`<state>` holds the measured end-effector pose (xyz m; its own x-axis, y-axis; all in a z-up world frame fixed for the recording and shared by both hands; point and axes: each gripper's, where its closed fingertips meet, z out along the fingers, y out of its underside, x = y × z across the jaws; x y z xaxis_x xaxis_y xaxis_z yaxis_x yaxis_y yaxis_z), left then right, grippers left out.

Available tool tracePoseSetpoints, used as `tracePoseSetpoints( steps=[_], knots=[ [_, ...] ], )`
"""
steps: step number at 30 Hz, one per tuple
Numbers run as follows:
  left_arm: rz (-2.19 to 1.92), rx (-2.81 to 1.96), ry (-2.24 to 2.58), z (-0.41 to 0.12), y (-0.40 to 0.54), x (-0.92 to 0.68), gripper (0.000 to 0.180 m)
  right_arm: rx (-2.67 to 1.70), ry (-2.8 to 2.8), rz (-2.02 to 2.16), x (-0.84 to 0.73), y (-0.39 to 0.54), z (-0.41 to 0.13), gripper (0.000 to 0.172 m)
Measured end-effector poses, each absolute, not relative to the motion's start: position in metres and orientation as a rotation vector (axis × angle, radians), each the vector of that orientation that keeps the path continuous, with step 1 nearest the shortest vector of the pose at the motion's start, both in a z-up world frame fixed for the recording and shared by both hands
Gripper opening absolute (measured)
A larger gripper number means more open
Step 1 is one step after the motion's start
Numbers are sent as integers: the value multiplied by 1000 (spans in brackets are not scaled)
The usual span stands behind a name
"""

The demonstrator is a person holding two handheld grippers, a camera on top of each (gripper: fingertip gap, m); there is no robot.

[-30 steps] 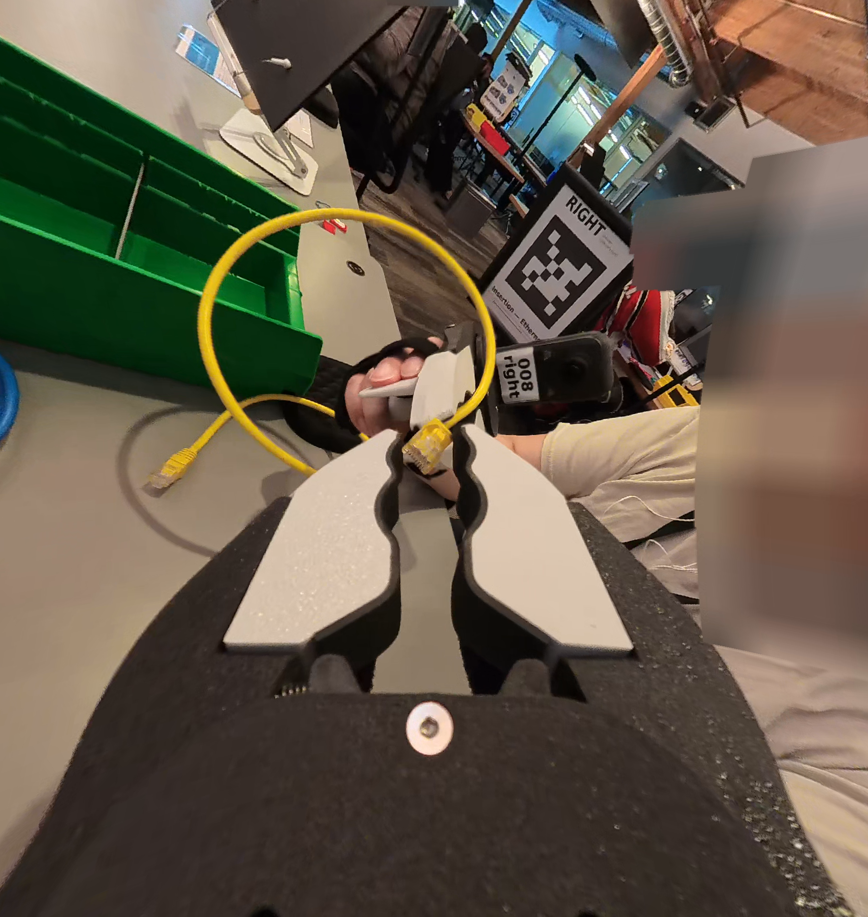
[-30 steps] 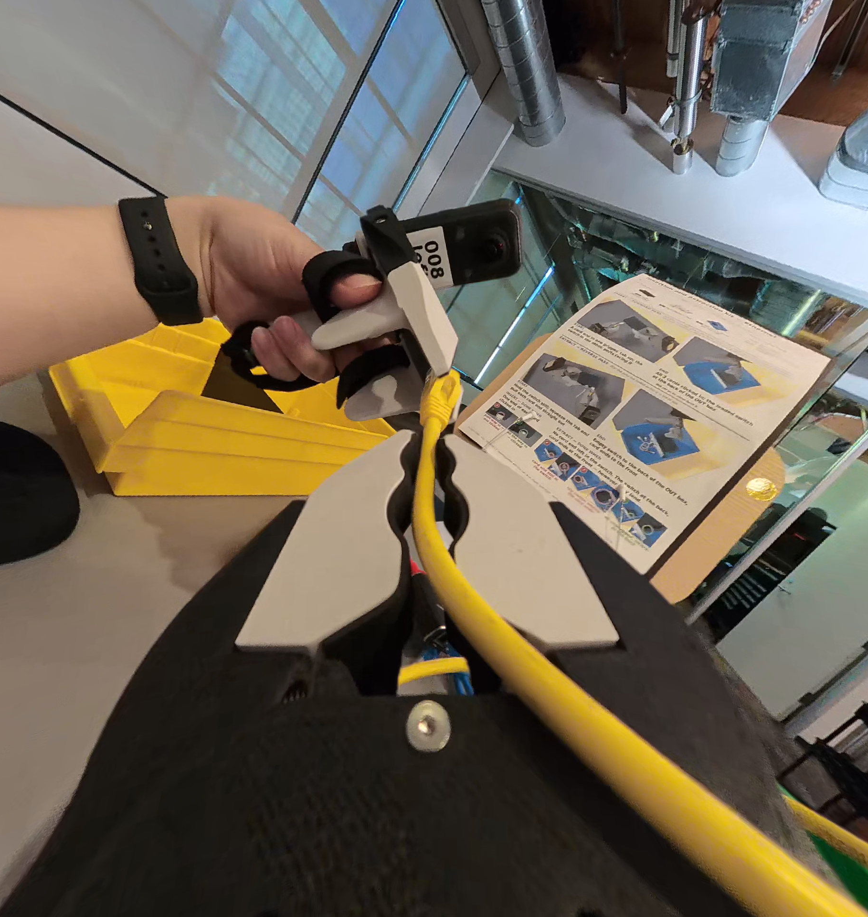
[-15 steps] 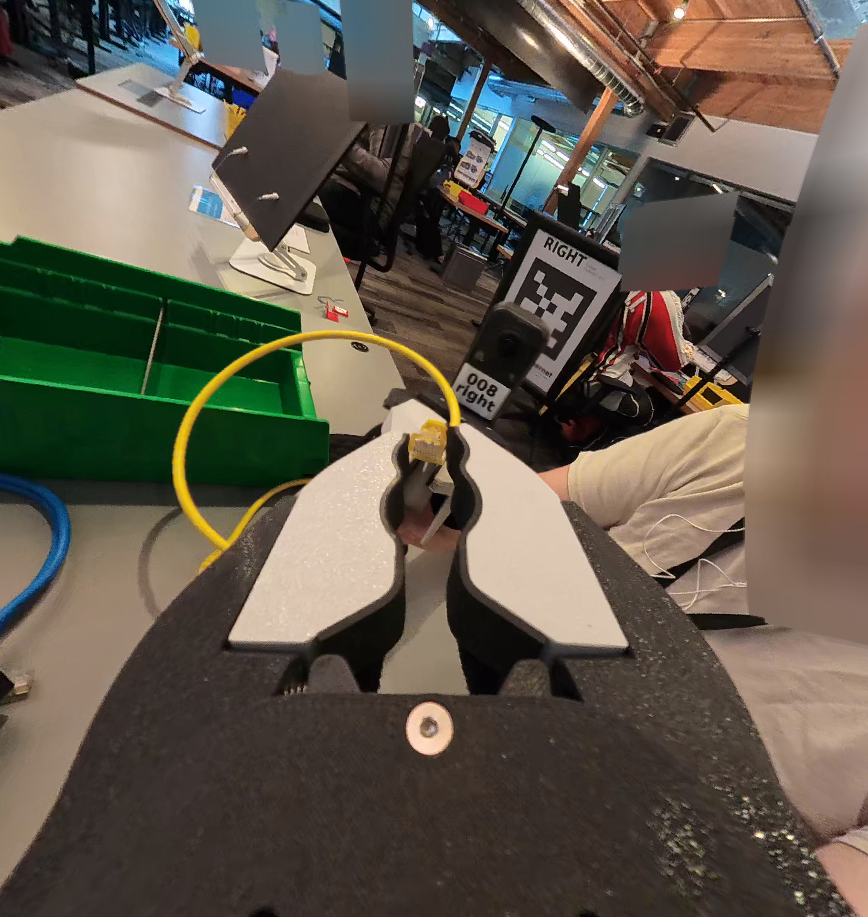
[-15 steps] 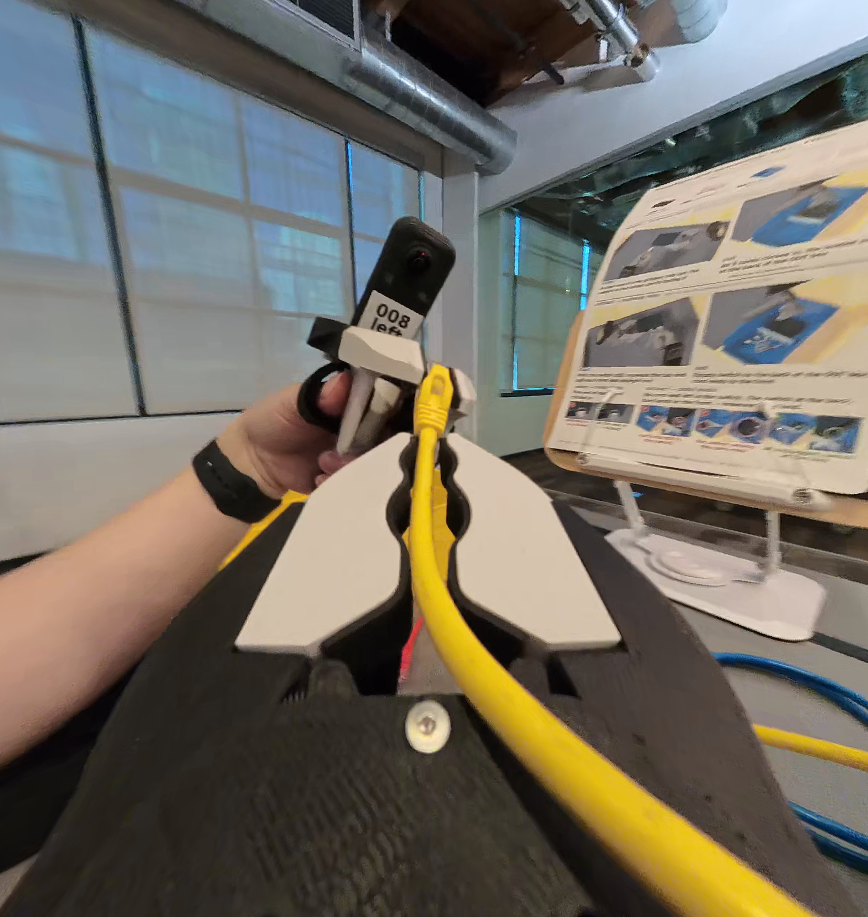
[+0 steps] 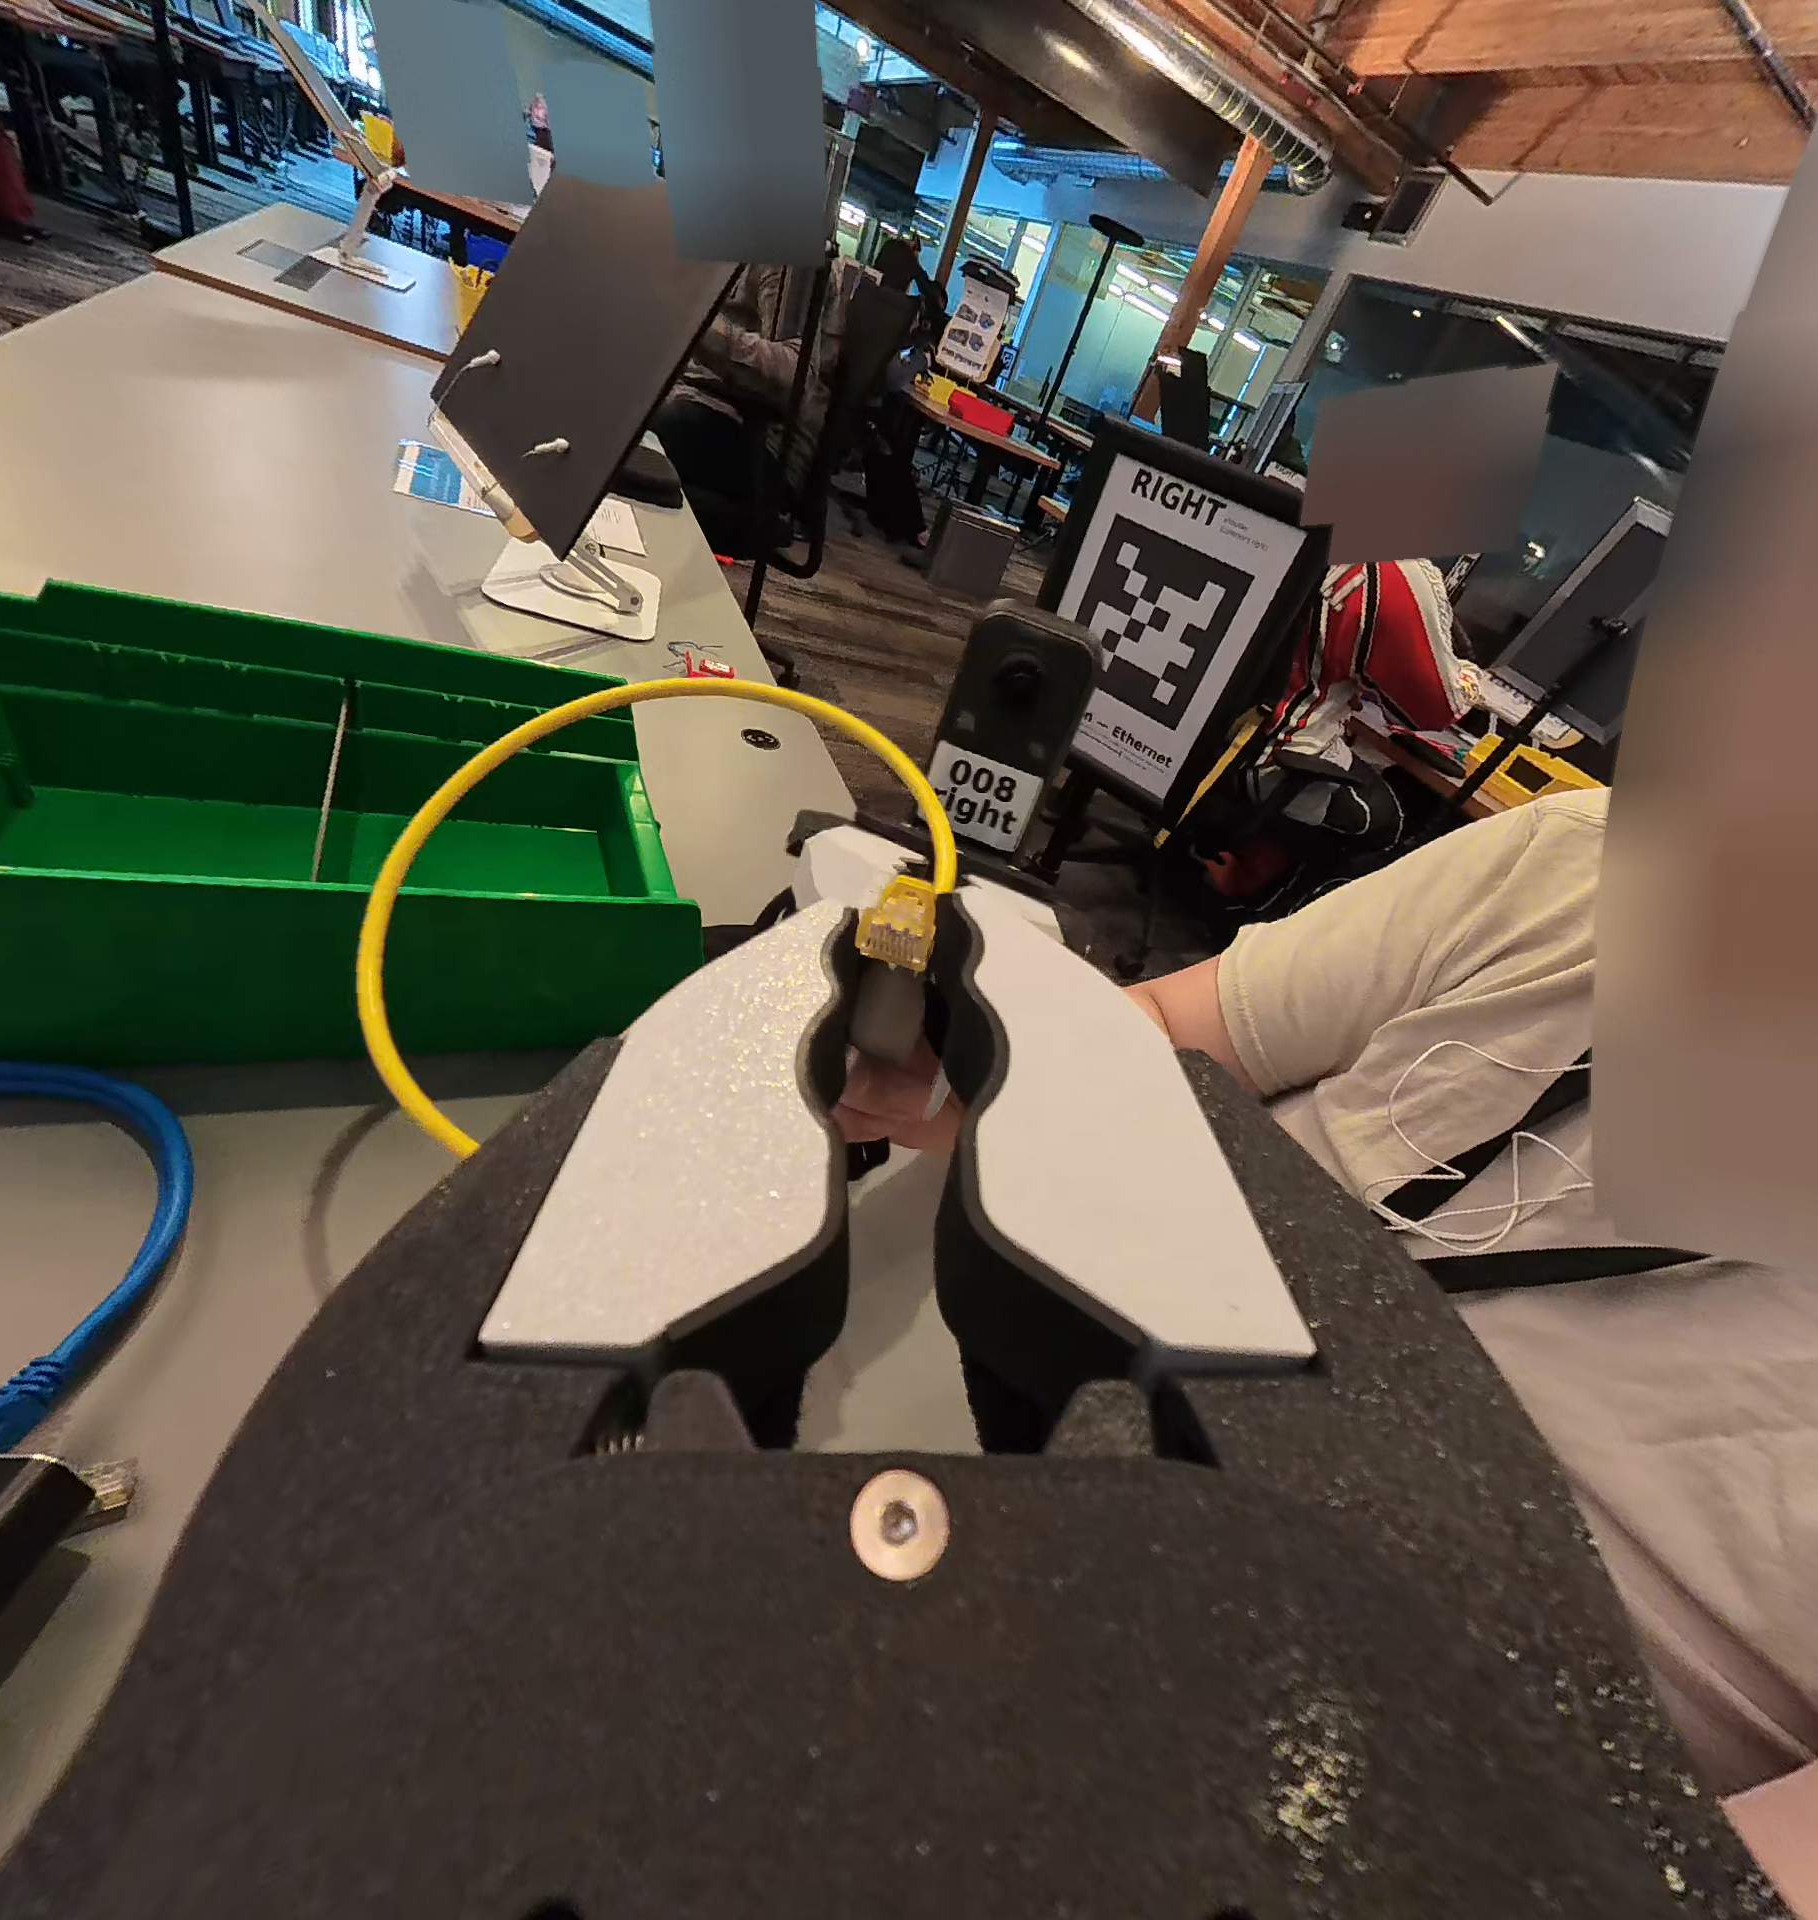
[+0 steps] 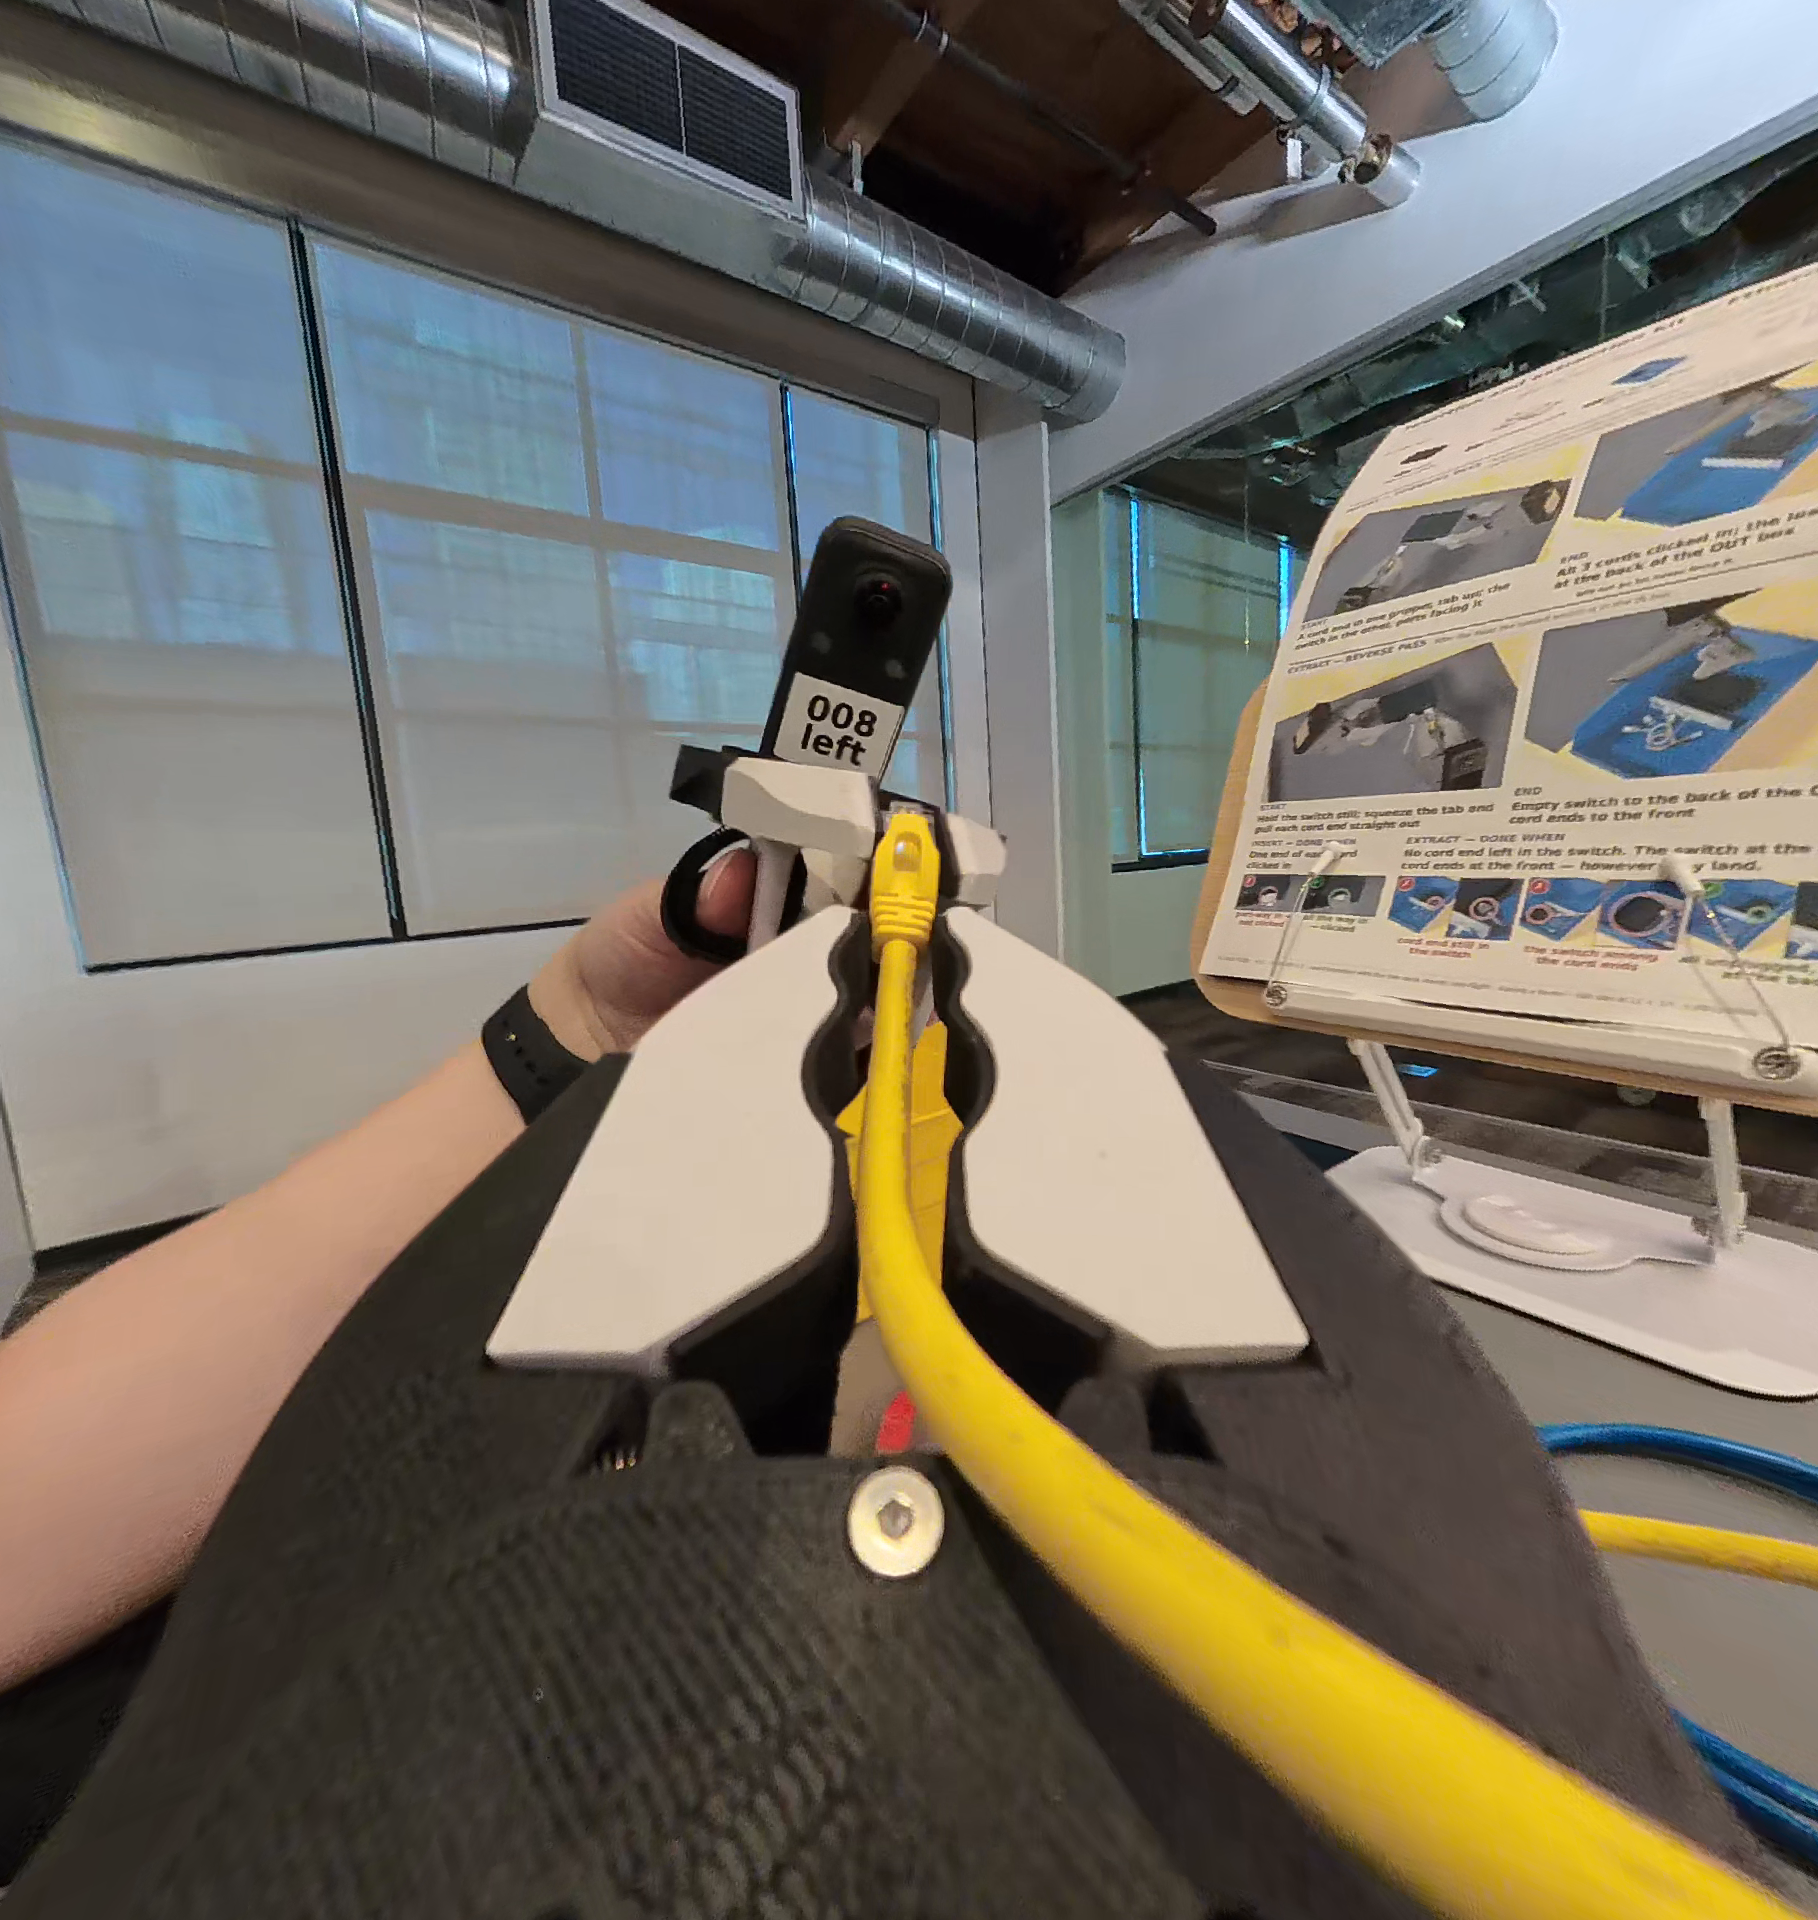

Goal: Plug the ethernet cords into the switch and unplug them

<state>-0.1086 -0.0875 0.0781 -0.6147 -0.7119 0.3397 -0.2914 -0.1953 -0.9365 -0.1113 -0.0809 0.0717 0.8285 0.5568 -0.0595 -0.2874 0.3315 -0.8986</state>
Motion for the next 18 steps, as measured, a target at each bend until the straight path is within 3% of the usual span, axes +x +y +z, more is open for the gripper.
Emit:
tracePoseSetpoints(
  steps=[18],
  knots=[
    [-1809, -1132, 1766, 76, -87, -109, 14, -1141, -291, 574, -110, -79, 70, 12]
  ],
)
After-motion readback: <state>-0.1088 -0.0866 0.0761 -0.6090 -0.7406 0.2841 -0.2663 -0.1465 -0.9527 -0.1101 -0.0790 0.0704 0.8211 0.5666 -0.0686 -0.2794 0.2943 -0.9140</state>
